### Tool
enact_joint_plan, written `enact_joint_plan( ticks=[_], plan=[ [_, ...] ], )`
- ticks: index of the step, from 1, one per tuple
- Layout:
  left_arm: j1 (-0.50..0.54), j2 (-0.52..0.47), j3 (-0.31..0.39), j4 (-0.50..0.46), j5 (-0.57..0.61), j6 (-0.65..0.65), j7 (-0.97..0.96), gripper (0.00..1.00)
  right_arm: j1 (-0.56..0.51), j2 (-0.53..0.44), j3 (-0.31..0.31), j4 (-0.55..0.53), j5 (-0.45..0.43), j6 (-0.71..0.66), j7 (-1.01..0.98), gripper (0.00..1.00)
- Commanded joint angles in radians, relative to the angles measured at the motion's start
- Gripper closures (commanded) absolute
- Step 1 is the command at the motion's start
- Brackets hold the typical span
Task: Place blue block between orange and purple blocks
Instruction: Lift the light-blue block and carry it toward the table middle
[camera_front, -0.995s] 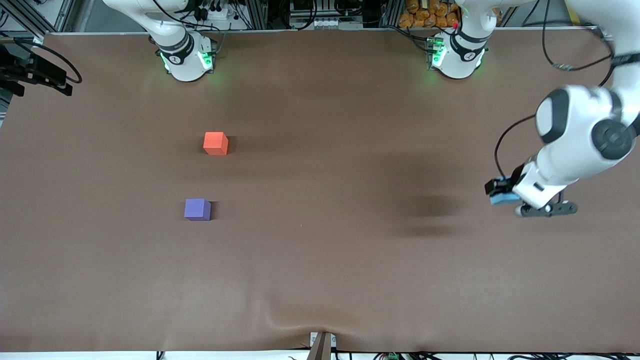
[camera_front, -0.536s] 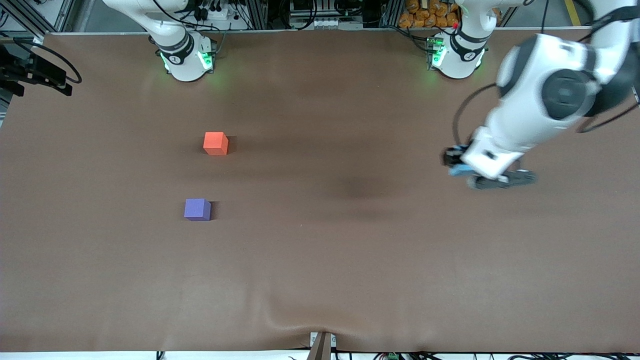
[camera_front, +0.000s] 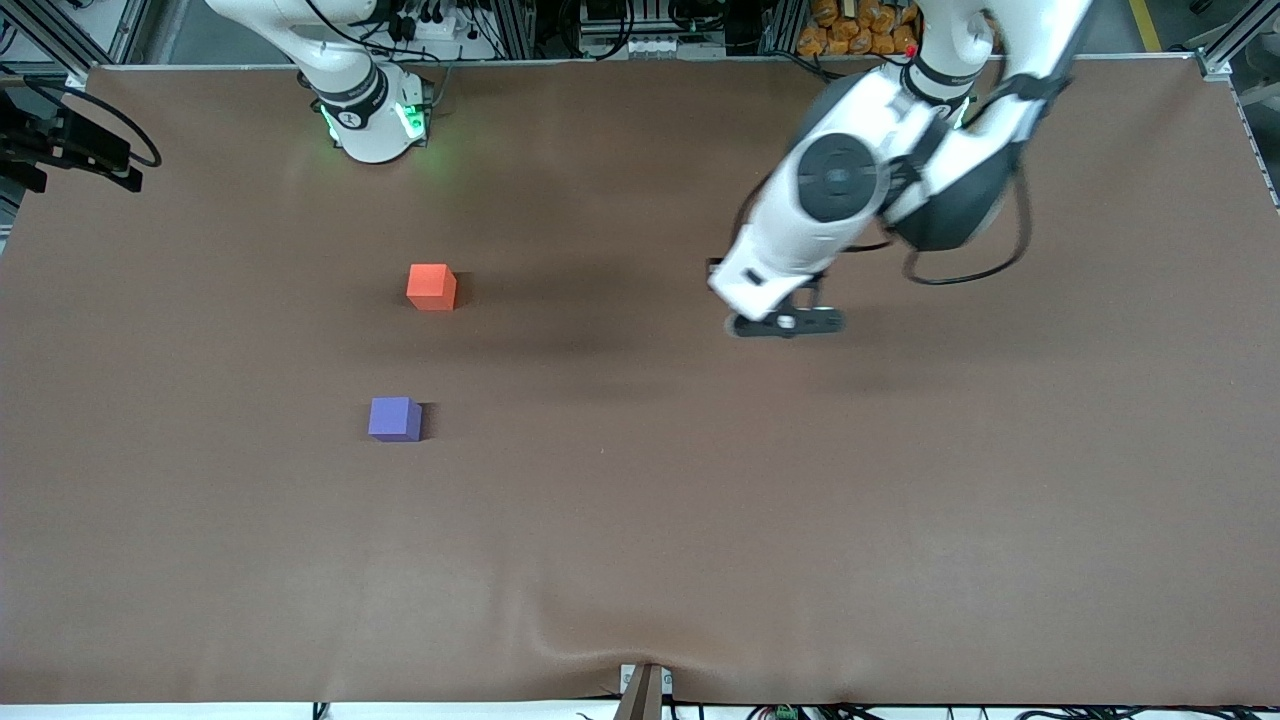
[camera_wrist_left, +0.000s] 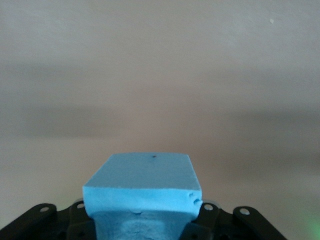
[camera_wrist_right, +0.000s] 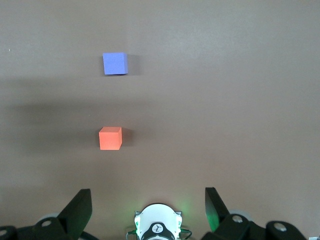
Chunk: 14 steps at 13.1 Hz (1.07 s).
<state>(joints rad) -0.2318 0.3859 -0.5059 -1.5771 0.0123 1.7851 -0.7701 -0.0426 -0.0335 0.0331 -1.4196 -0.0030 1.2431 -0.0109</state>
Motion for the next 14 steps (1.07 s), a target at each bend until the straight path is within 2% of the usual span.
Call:
enact_joint_plan(
  ticks=[1,4,5,7,10,11,12,13,14],
  plan=[
    [-0.096,0.144,0.007,0.112,0.084,0.026,-0.098,0.92,-0.031,-0.008,0.021,-0.002,0.001,-0.007,0.005,0.00],
    [-0.193,0.273,0.012,0.120,0.193,0.176,-0.214,0.92,-0.031,-0.008,0.021,-0.002,0.001,-0.007,0.005,0.00],
    [-0.237,0.313,0.035,0.130,0.219,0.242,-0.256,0.92,-0.031,-0.008,0.021,-0.002,0.001,-0.007,0.005,0.00],
    [-0.360,0.381,0.134,0.163,0.245,0.307,-0.311,0.92,-0.033,-0.008,0.021,-0.002,0.001,-0.007,0.005,0.00],
    [-0.576,0.461,0.346,0.195,0.242,0.356,-0.360,0.92,-0.034,-0.006,0.021,-0.002,0.001,-0.007,0.005,0.00],
    [-0.612,0.481,0.386,0.195,0.241,0.397,-0.374,0.92,-0.036,-0.006,0.021,-0.002,0.001,-0.007,0.005,0.00],
    [-0.616,0.497,0.392,0.195,0.241,0.431,-0.376,0.88,-0.036,-0.005,0.021,-0.002,0.001,-0.007,0.005,0.00],
    [-0.616,0.504,0.392,0.195,0.241,0.463,-0.371,0.49,-0.036,-0.003,0.021,-0.002,0.001,-0.007,0.005,0.00],
    [-0.616,0.504,0.395,0.193,0.248,0.480,-0.351,0.00,-0.036,-0.003,0.021,-0.002,0.001,-0.007,0.005,0.00]
  ],
)
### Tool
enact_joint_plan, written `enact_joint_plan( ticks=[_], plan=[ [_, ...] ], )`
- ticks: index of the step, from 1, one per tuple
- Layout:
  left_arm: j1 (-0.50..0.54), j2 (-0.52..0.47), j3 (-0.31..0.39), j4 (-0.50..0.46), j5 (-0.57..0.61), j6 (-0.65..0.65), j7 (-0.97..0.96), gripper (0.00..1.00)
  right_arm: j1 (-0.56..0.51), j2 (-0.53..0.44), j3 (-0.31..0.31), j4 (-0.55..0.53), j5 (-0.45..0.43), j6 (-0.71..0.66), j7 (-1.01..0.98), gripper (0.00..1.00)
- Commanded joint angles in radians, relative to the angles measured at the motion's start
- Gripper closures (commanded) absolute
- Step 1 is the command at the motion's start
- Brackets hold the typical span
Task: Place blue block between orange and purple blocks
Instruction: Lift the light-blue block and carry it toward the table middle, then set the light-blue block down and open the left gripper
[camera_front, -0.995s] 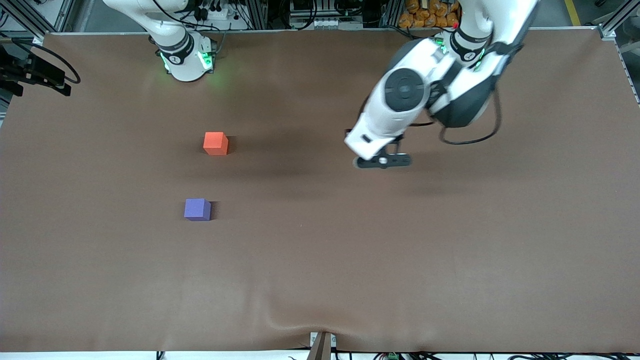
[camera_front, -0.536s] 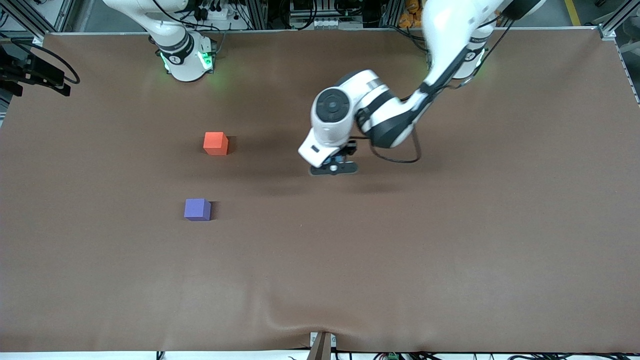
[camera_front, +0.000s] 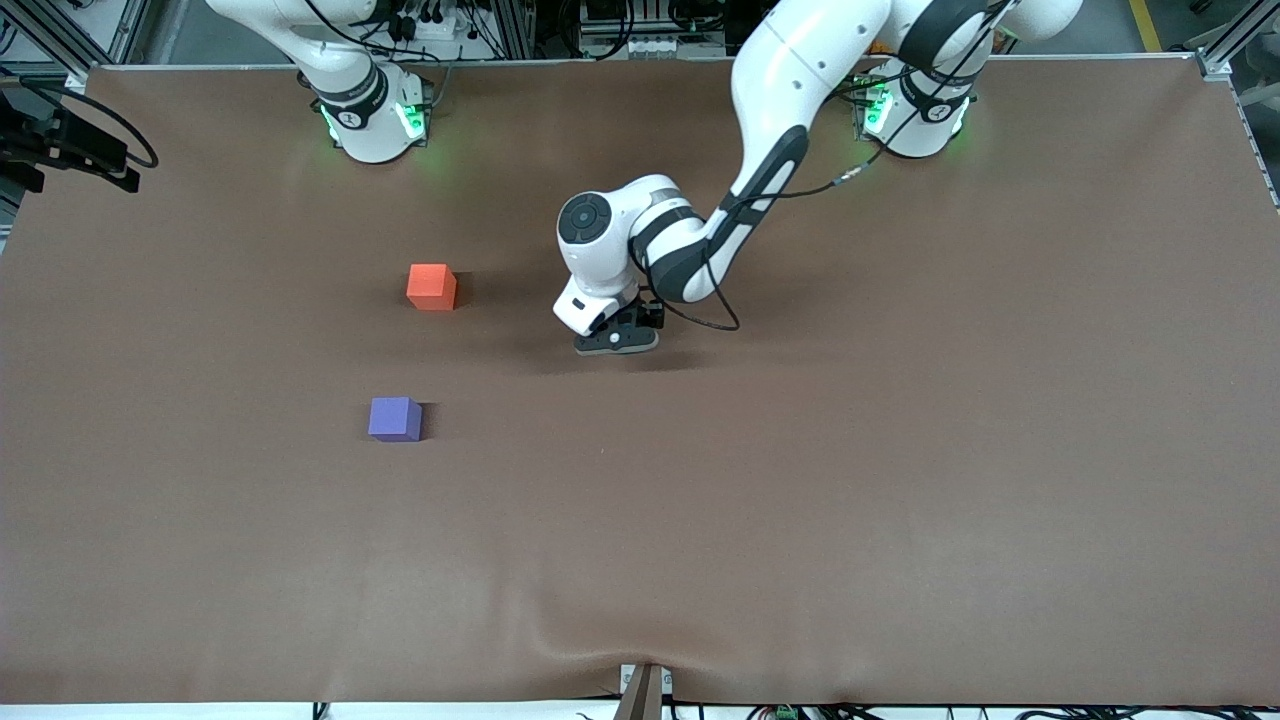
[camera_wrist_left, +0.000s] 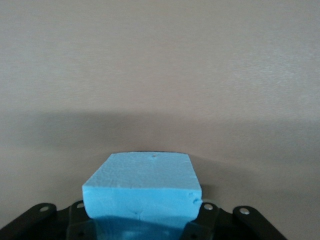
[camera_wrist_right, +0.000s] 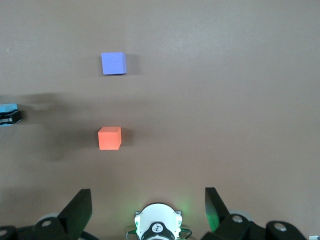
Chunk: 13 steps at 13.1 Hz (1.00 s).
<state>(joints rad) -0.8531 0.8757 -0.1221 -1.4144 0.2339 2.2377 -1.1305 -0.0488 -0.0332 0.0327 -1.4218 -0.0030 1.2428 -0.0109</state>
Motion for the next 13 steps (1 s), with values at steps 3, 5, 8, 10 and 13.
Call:
enact_joint_plan(
  ticks=[3,5,8,10,13],
  plan=[
    [0.008,-0.039,0.012,0.031,0.030,0.020,0.009,0.00,-0.029,-0.002,0.021,0.000,0.001,0.000,0.002,0.00],
    [0.022,-0.099,0.012,0.028,0.027,-0.006,0.009,0.00,-0.025,0.024,0.022,0.001,-0.003,-0.003,0.005,0.00],
    [0.095,-0.240,0.004,0.026,0.016,-0.105,0.029,0.00,-0.026,0.036,0.023,0.001,0.001,0.001,0.000,0.00],
    [0.169,-0.326,0.002,0.028,0.005,-0.188,0.099,0.00,-0.005,0.114,0.030,-0.002,-0.002,-0.003,-0.006,0.00],
    [0.336,-0.447,0.002,0.025,-0.087,-0.289,0.265,0.00,0.035,0.177,0.030,0.000,-0.019,-0.006,-0.003,0.00]
  ],
)
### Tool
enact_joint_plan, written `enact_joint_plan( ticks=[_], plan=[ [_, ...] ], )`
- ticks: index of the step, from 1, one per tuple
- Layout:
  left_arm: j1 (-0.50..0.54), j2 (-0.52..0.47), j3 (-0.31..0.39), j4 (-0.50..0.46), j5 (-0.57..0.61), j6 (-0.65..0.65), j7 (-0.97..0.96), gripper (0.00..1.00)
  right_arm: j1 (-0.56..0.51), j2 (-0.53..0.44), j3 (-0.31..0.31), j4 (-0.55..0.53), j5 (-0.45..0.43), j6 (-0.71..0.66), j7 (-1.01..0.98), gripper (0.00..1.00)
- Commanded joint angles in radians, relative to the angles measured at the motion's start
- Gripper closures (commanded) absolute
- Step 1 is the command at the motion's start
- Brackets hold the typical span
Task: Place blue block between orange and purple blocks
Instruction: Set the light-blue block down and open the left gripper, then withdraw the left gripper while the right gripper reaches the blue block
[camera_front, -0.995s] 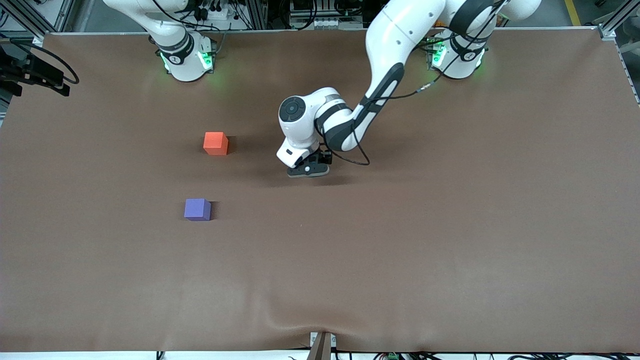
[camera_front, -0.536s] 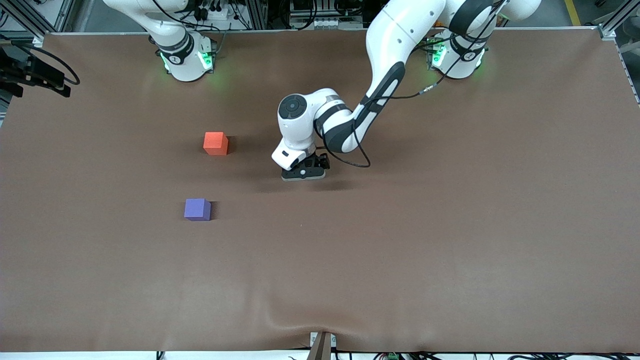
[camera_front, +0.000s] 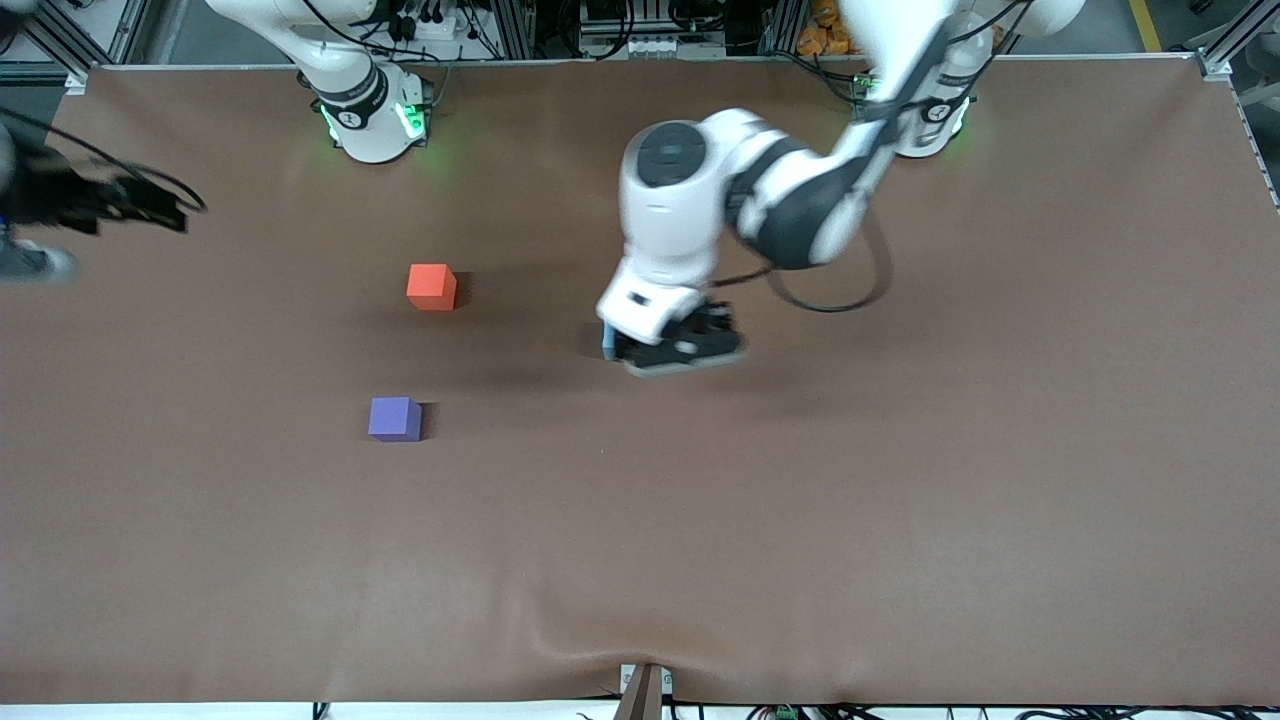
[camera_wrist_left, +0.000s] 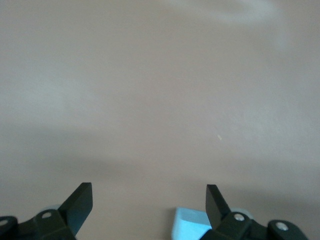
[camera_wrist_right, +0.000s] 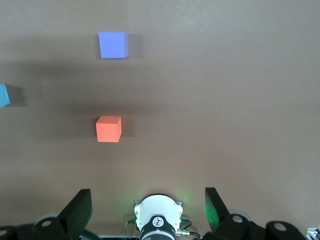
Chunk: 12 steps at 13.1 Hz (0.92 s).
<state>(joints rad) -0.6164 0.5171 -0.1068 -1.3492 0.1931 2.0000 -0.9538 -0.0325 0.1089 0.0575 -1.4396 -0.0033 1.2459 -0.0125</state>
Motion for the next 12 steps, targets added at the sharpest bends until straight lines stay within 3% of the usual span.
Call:
enact_joint_plan(
  ticks=[1,4,7,8,12],
  plan=[
    [0.162,-0.132,-0.013,-0.044,-0.046,-0.093,0.125,0.00,0.034,0.037,0.005,0.018,-0.017,-0.009,0.002,0.00],
    [0.350,-0.225,-0.014,-0.047,-0.064,-0.254,0.347,0.00,0.086,0.043,0.007,0.011,0.012,0.000,0.008,0.00],
    [0.461,-0.307,-0.014,-0.083,-0.099,-0.338,0.539,0.00,0.115,0.092,0.005,0.010,0.219,0.010,0.029,0.00],
    [0.475,-0.346,-0.013,-0.112,-0.101,-0.360,0.582,0.00,0.135,0.112,0.005,0.008,0.245,0.038,0.093,0.00],
    [0.534,-0.508,0.002,-0.257,-0.100,-0.412,0.763,0.00,0.296,0.188,0.007,-0.010,0.250,0.263,0.277,0.00]
  ],
)
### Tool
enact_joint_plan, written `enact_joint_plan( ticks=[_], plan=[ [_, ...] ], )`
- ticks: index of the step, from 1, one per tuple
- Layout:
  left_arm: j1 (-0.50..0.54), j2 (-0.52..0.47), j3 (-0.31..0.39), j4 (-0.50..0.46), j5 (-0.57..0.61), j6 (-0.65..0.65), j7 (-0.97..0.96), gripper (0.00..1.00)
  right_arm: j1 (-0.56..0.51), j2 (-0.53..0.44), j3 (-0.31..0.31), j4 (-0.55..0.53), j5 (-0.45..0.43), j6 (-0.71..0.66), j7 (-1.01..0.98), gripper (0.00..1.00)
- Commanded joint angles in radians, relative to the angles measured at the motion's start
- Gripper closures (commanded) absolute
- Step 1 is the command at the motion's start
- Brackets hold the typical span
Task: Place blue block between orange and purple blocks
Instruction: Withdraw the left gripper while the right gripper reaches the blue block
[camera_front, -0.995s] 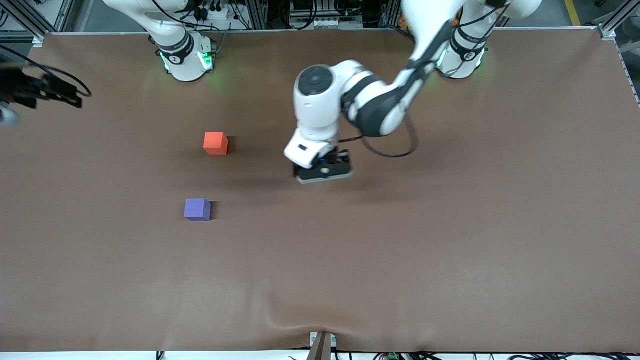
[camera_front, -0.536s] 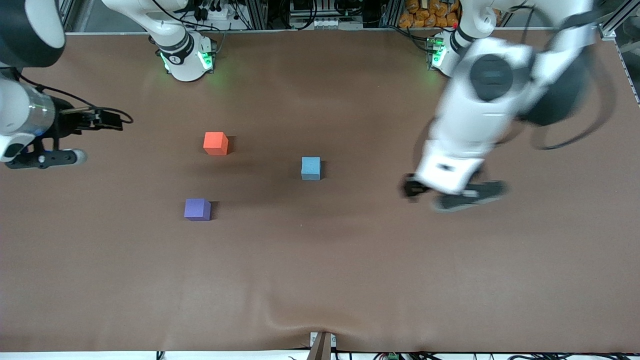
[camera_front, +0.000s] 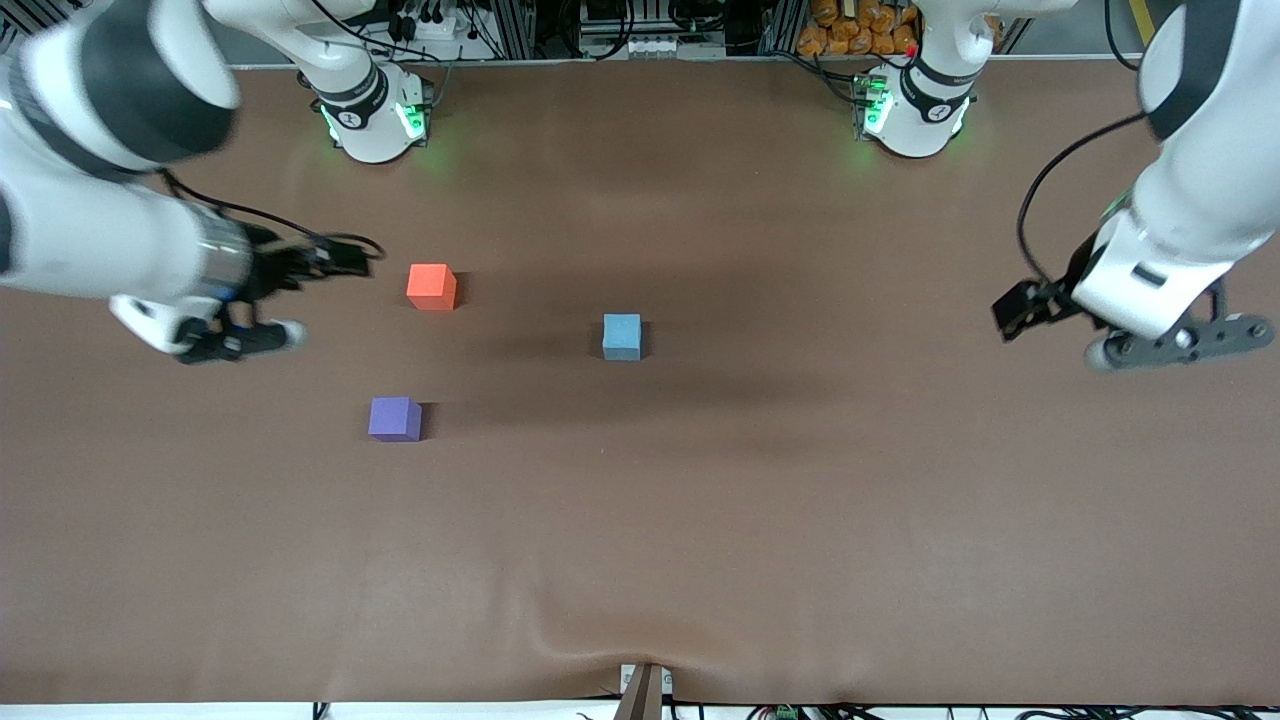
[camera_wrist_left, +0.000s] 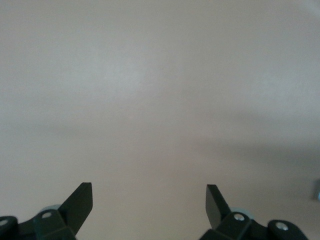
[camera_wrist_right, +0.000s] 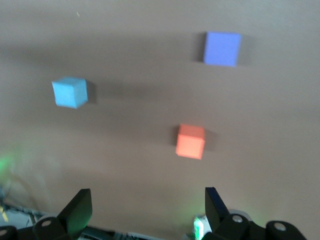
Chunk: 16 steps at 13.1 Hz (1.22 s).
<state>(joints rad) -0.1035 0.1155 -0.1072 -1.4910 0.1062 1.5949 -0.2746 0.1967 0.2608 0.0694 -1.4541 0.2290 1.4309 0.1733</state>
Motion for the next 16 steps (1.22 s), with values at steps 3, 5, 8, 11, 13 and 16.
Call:
enact_joint_plan(
  ticks=[3,5,8,11,13,16],
  plan=[
    [0.005,-0.137,0.070,-0.143,-0.013,-0.045,0.286,0.00,0.215,0.118,-0.005,-0.014,0.032,0.273,0.228,0.00],
    [0.005,-0.145,0.096,-0.138,-0.014,-0.075,0.365,0.00,0.318,0.152,-0.007,-0.087,0.030,0.444,0.316,0.00],
    [0.019,-0.149,0.092,-0.129,-0.048,-0.095,0.336,0.00,0.407,0.214,-0.007,-0.199,0.030,0.704,0.322,0.00],
    [0.047,-0.180,0.095,-0.127,-0.059,-0.110,0.264,0.00,0.481,0.305,-0.008,-0.233,0.026,0.888,0.366,0.00],
    [0.047,-0.178,0.093,-0.095,-0.084,-0.108,0.209,0.00,0.497,0.331,-0.010,-0.236,0.015,0.898,0.405,0.00],
    [0.047,-0.180,0.089,-0.092,-0.102,-0.112,0.207,0.00,0.510,0.334,-0.013,-0.275,0.012,0.898,0.465,0.00]
  ],
)
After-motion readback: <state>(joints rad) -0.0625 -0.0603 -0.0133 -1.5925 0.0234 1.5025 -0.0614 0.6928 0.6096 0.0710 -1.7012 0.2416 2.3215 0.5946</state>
